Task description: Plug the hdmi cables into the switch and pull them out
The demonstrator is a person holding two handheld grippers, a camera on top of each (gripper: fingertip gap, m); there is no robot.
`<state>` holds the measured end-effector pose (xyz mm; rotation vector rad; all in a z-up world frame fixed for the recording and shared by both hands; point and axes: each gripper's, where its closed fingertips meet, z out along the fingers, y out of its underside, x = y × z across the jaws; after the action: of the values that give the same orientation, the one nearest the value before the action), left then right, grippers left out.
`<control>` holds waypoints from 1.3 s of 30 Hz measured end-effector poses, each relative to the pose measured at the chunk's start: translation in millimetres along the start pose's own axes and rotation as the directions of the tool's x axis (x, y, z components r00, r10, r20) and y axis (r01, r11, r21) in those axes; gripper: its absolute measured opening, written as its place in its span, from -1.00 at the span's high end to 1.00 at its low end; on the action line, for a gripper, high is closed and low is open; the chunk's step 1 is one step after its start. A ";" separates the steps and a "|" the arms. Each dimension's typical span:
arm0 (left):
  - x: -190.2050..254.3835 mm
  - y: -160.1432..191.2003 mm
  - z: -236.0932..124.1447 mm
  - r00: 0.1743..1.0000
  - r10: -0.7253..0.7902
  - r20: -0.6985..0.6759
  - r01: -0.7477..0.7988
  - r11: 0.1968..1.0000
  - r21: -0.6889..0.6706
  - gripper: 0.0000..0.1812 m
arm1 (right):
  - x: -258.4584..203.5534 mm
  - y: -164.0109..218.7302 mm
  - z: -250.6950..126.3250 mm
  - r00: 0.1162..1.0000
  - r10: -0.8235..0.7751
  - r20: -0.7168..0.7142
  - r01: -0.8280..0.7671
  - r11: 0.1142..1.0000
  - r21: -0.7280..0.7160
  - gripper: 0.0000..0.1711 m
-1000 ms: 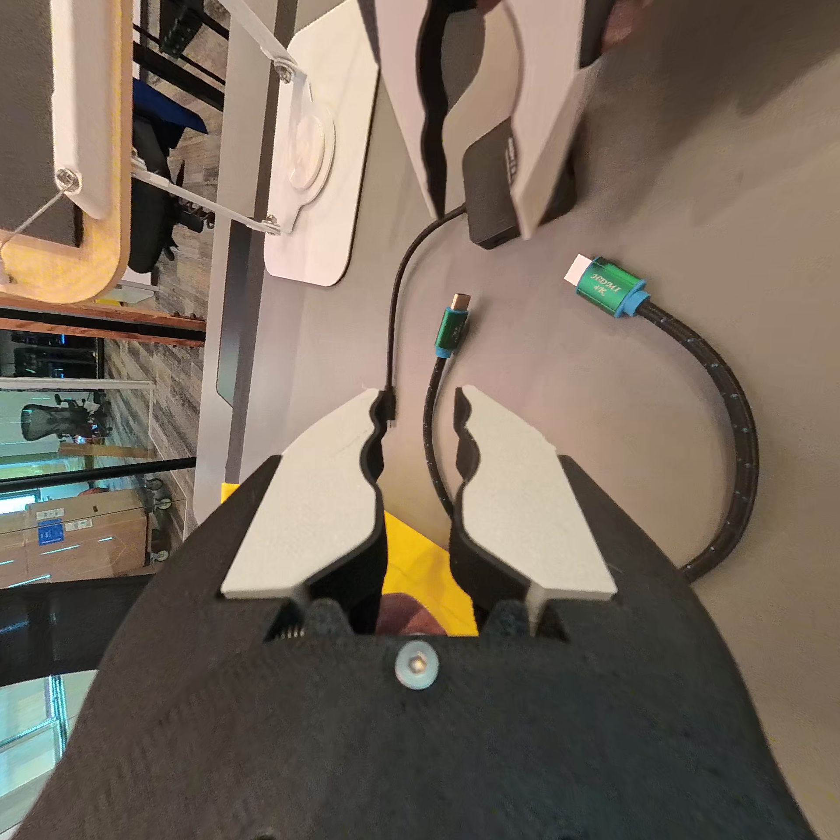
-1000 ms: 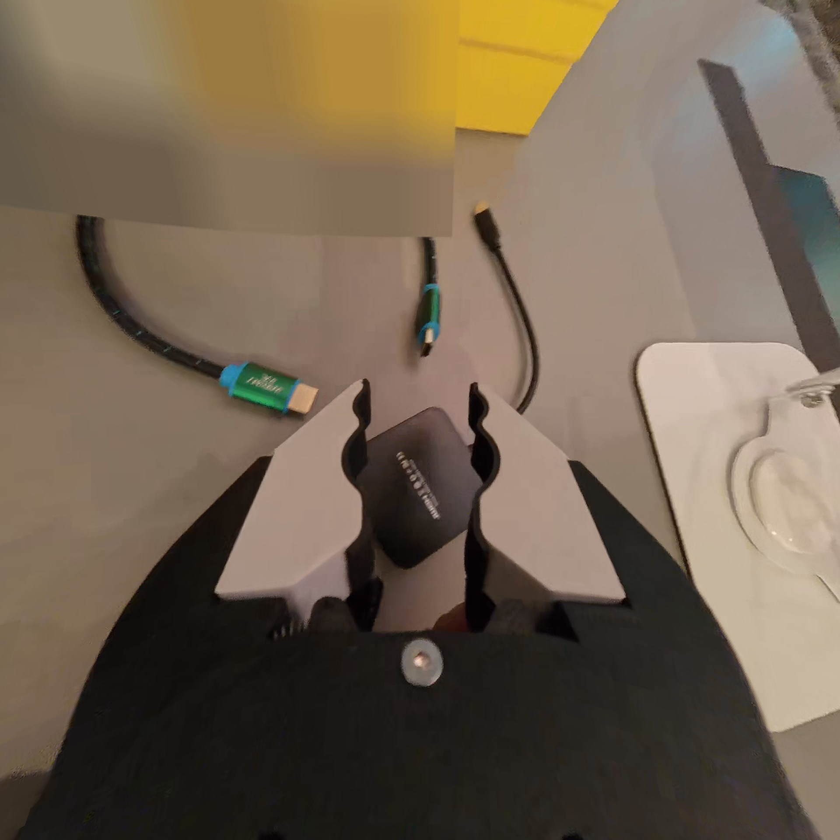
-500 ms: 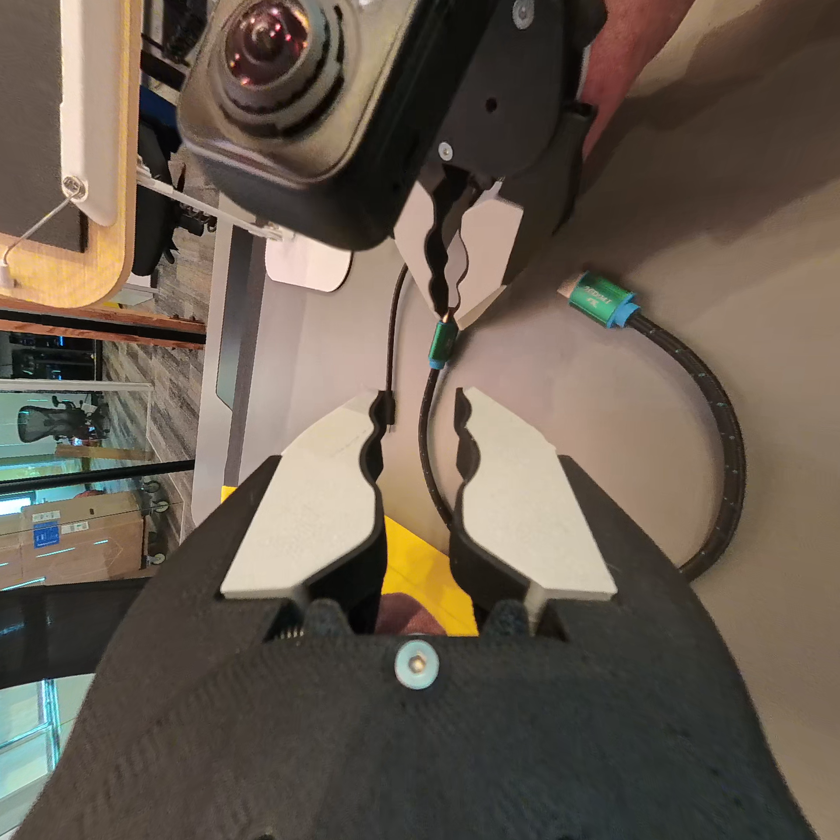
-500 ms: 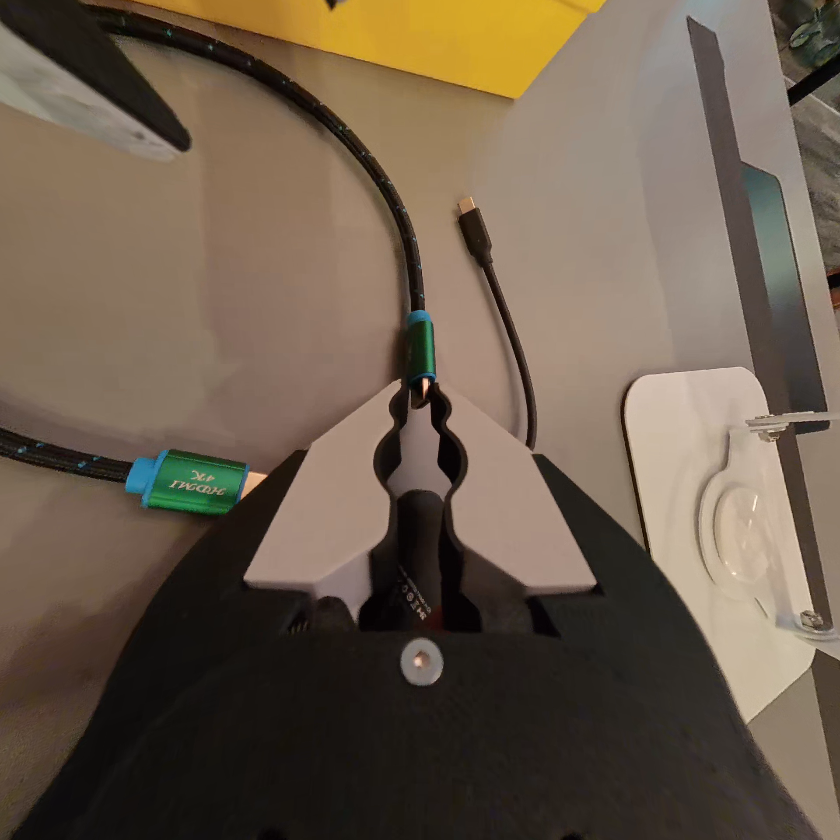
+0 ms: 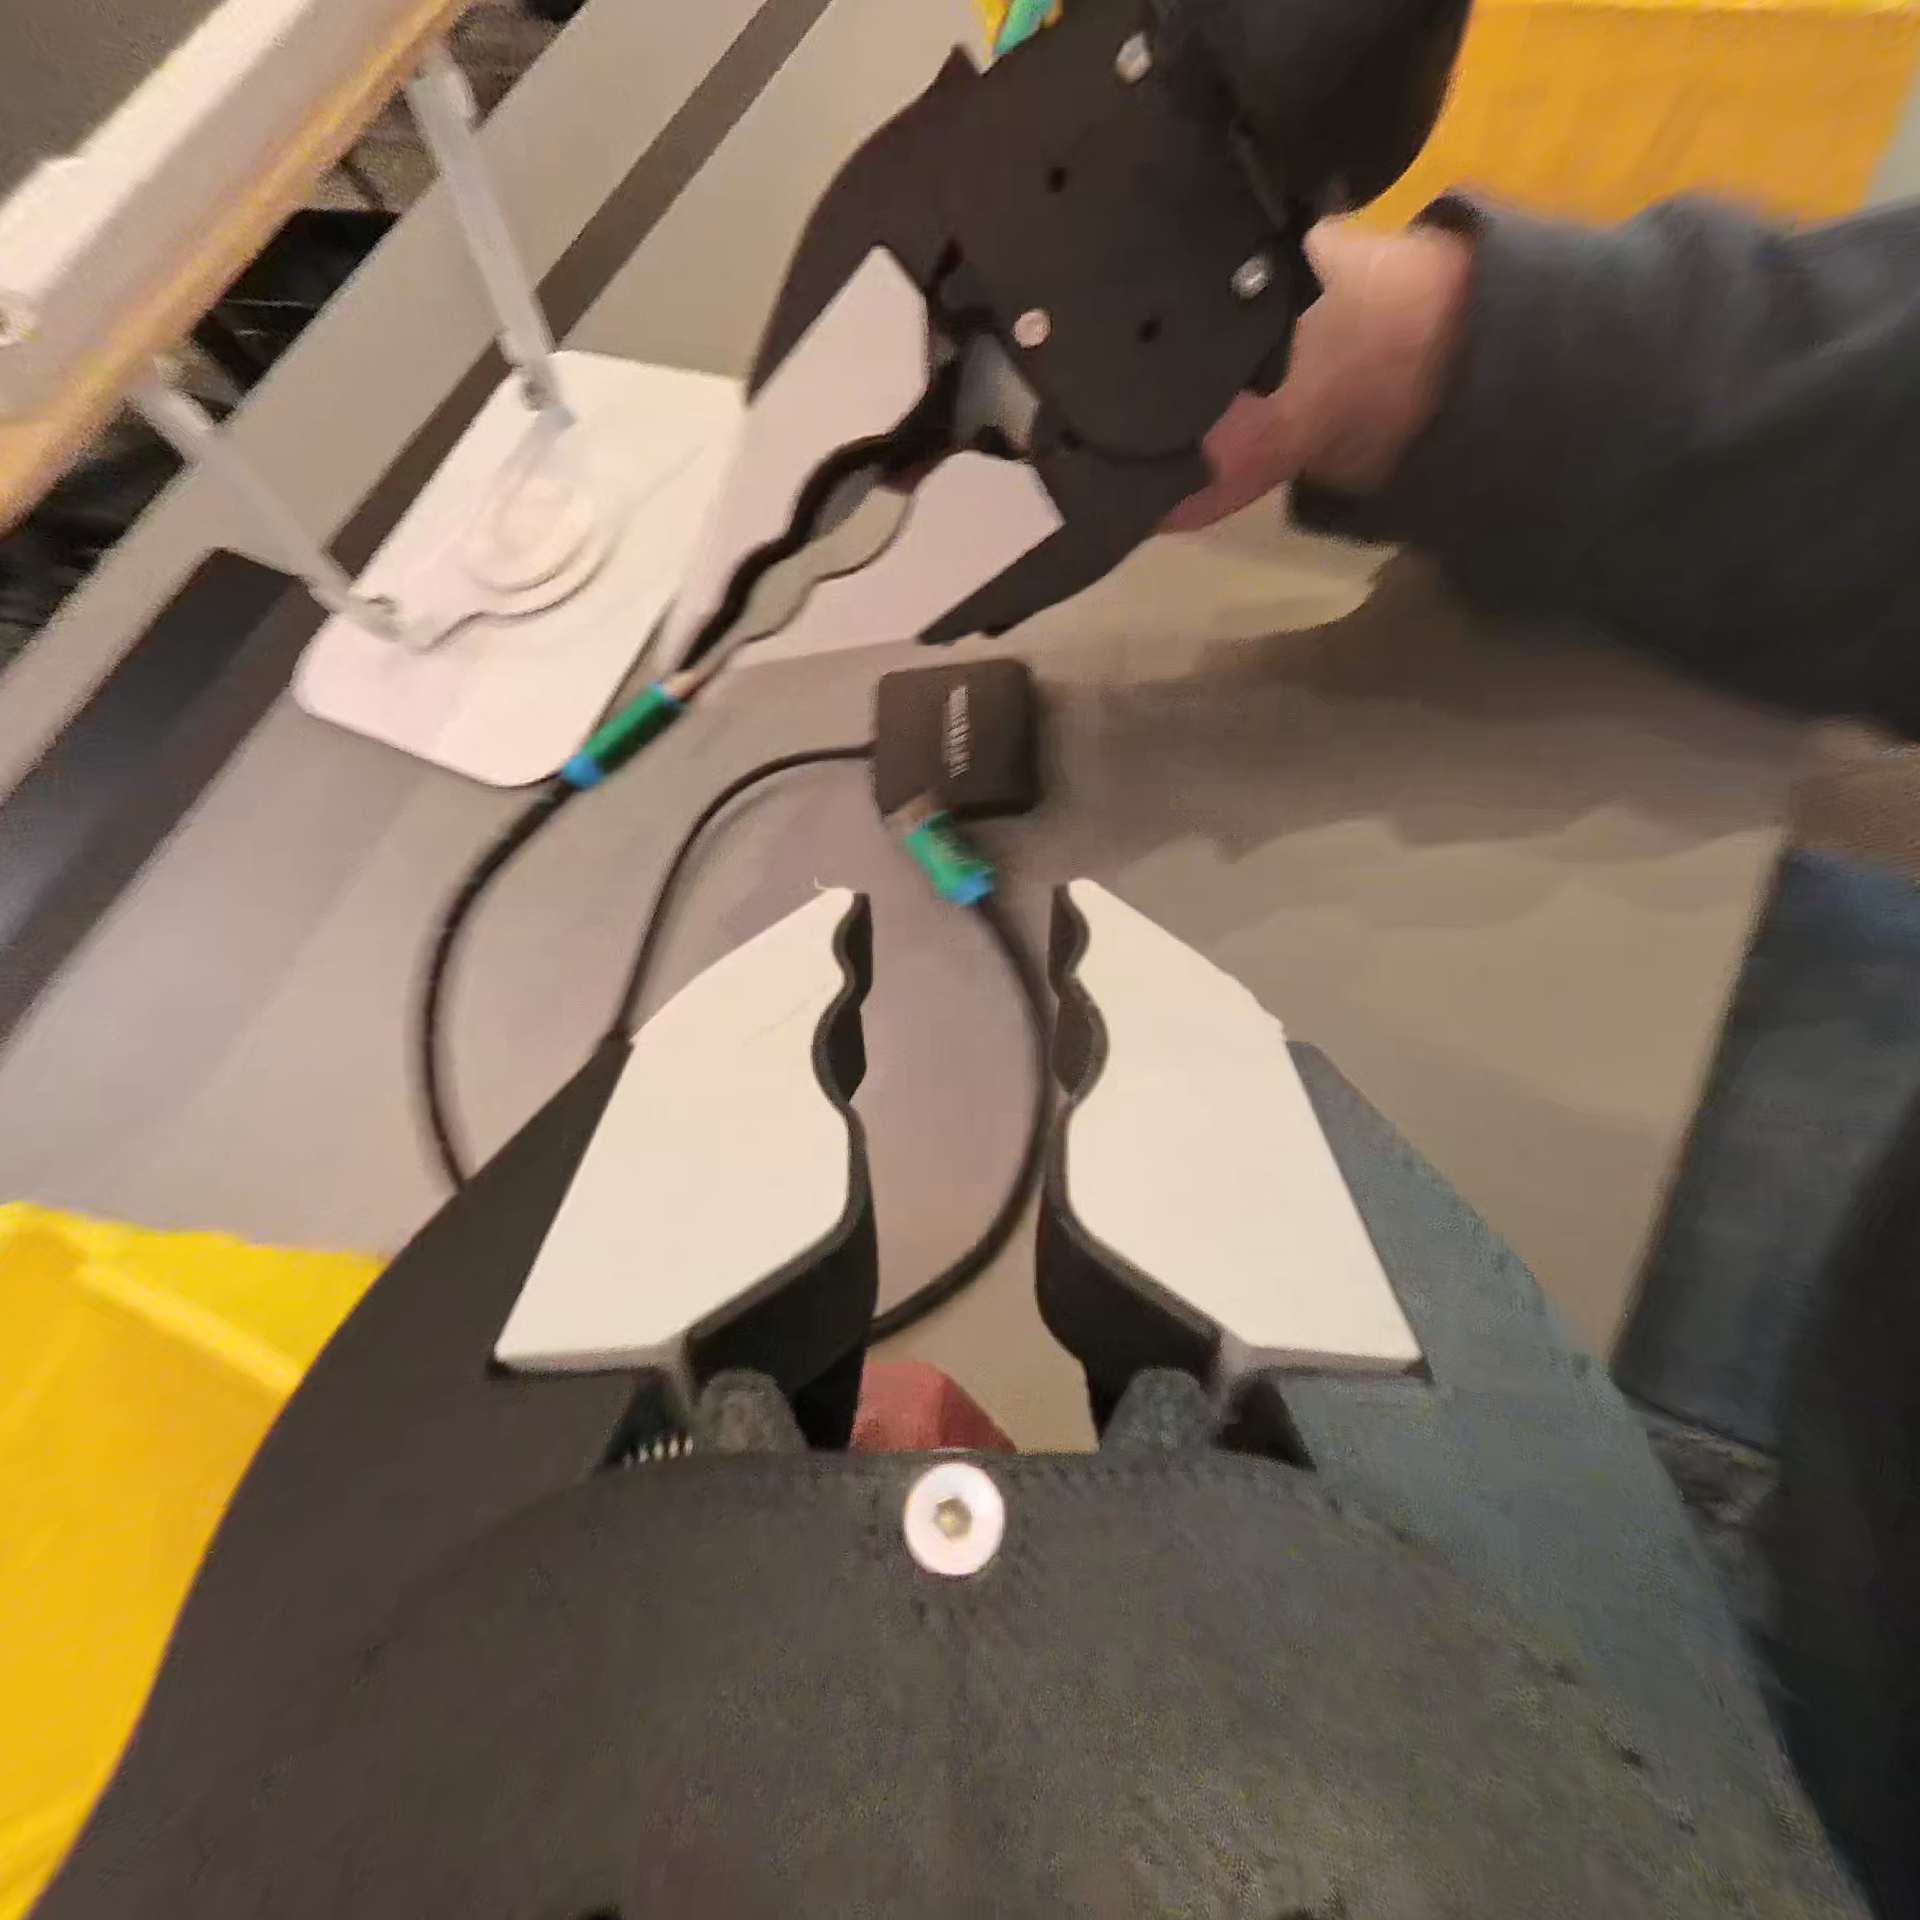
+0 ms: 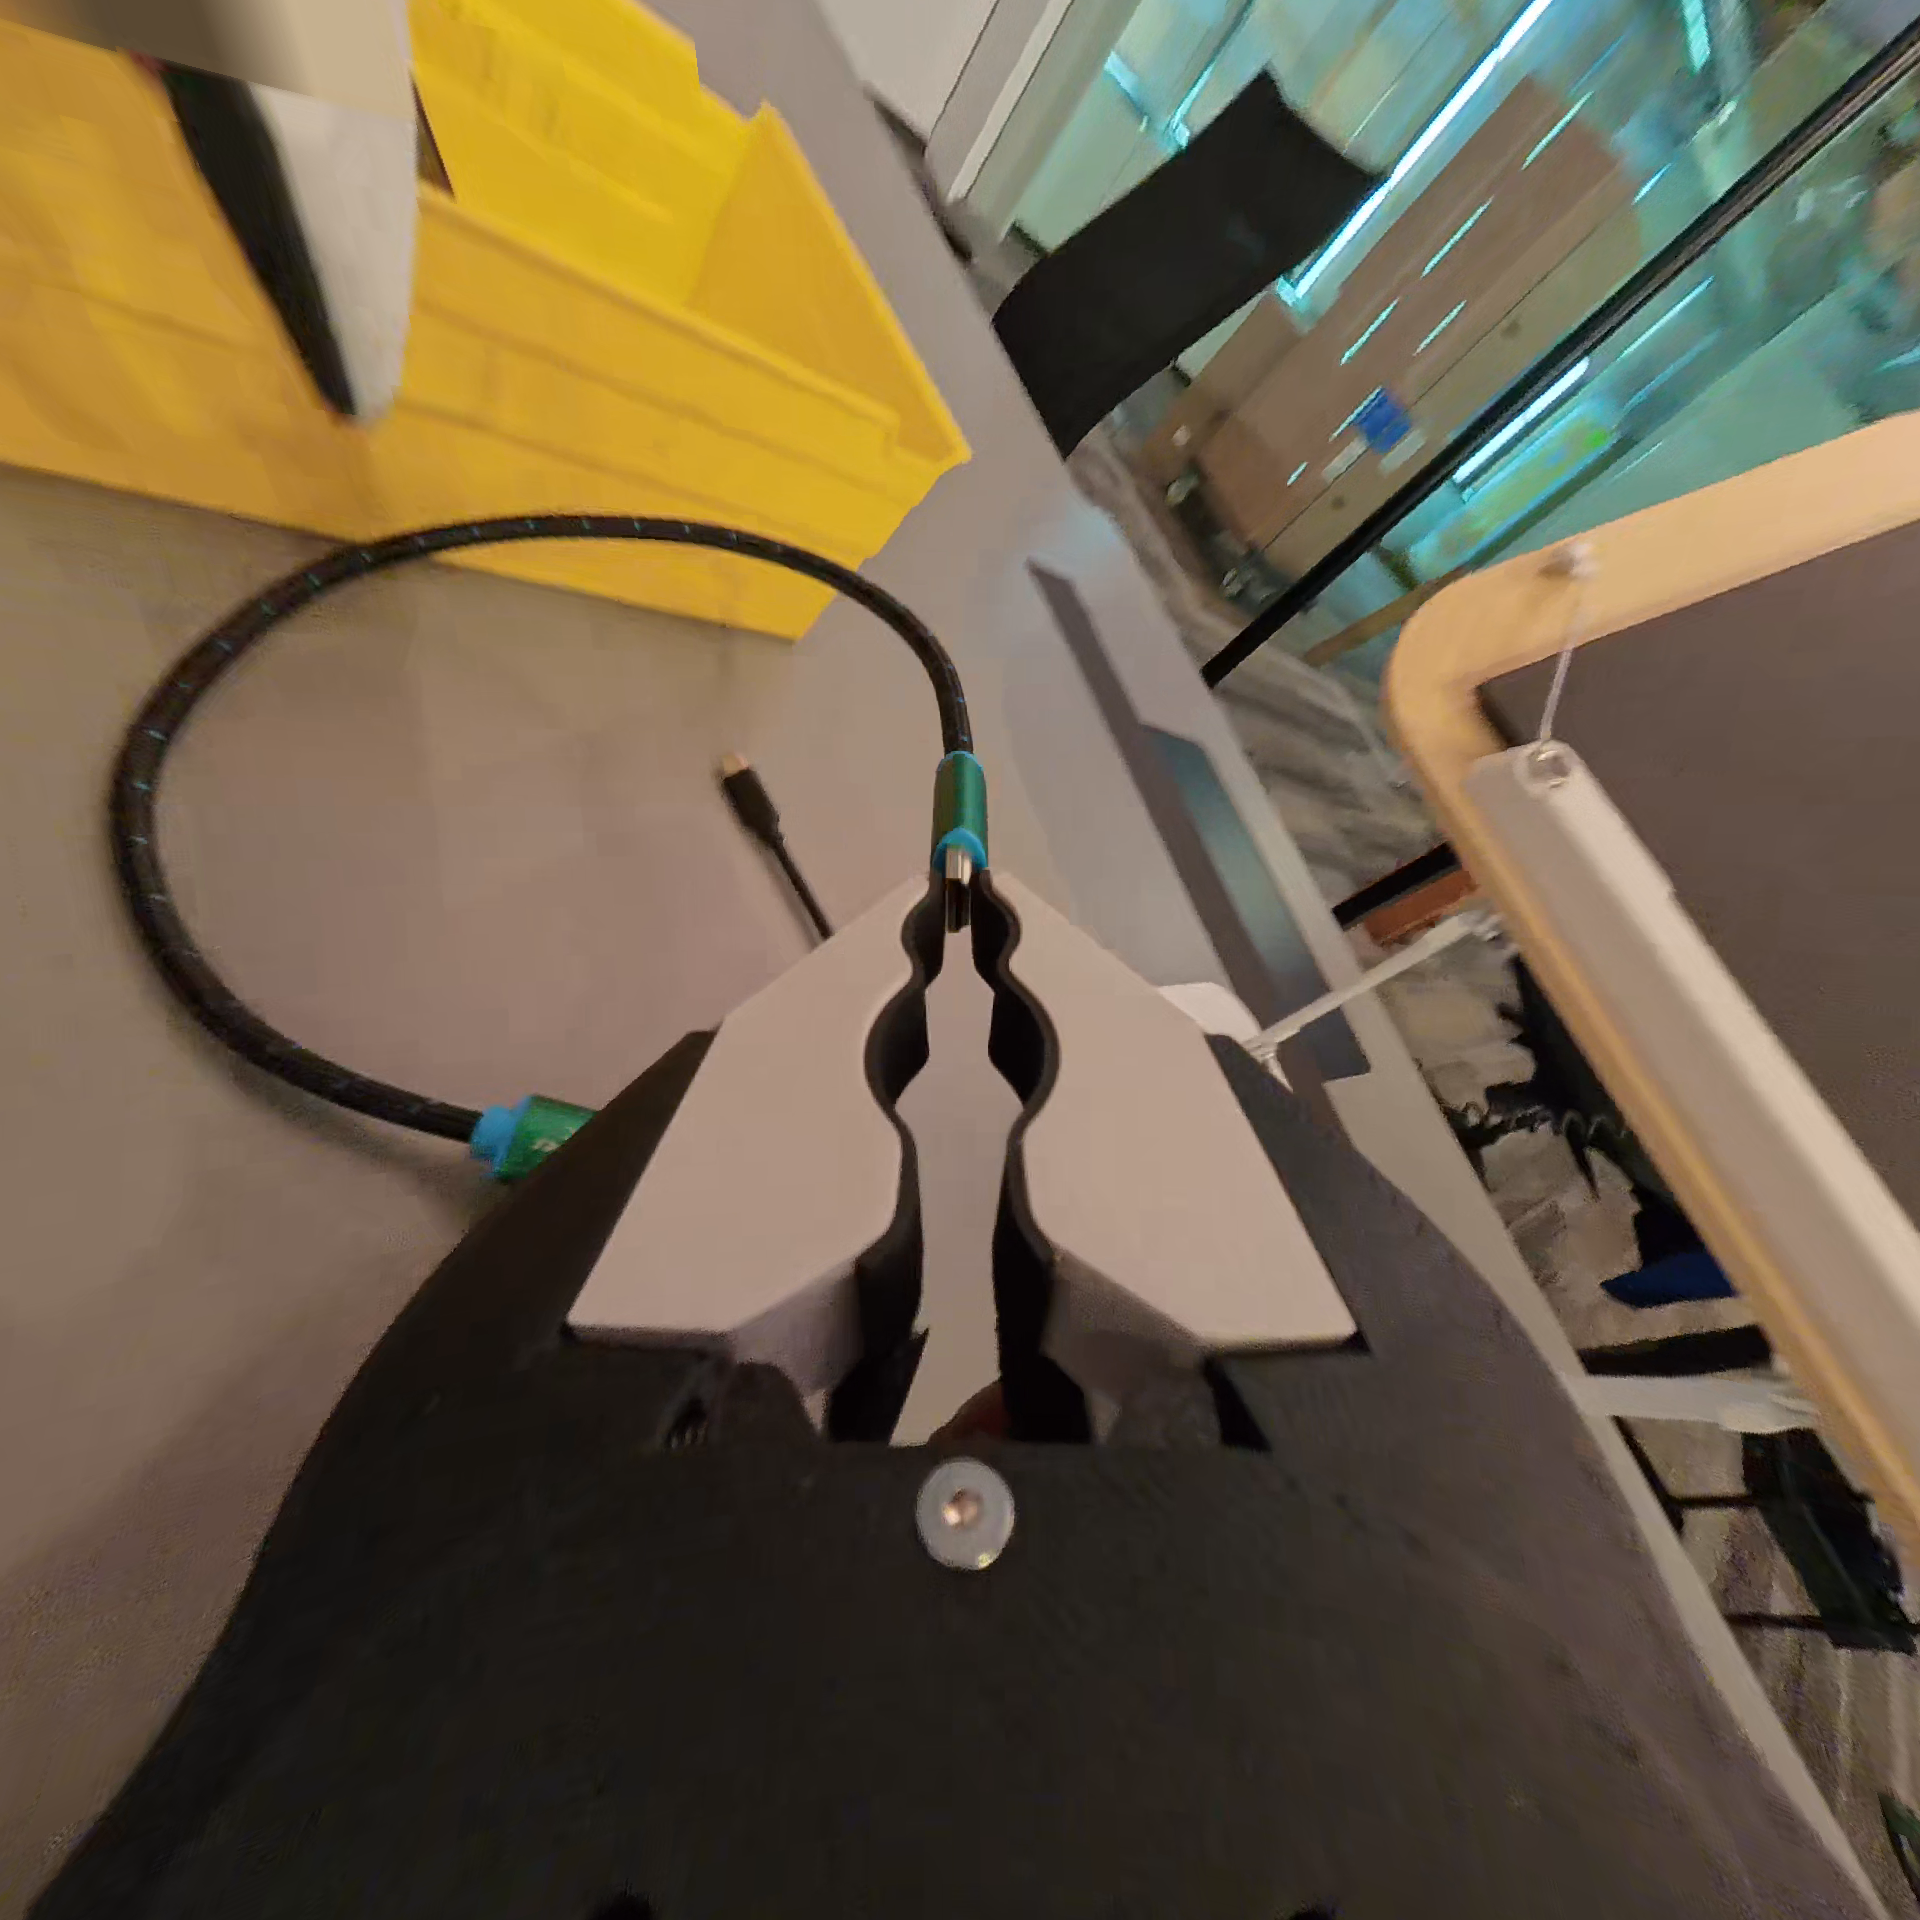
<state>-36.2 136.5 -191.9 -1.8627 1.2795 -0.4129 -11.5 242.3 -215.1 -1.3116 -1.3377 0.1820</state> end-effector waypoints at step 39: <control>-6.9 -83.1 -34.1 0.614 -0.441 -0.654 0.785 0.427 0.450 0.63 | -18.5 -120.6 -91.5 0.984 -0.055 0.168 -0.050 0.822 0.567 0.97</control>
<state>-10.4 139.9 -105.7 -1.4920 0.4100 -1.6106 -14.5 133.5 -108.3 -0.7910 -1.2936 0.6622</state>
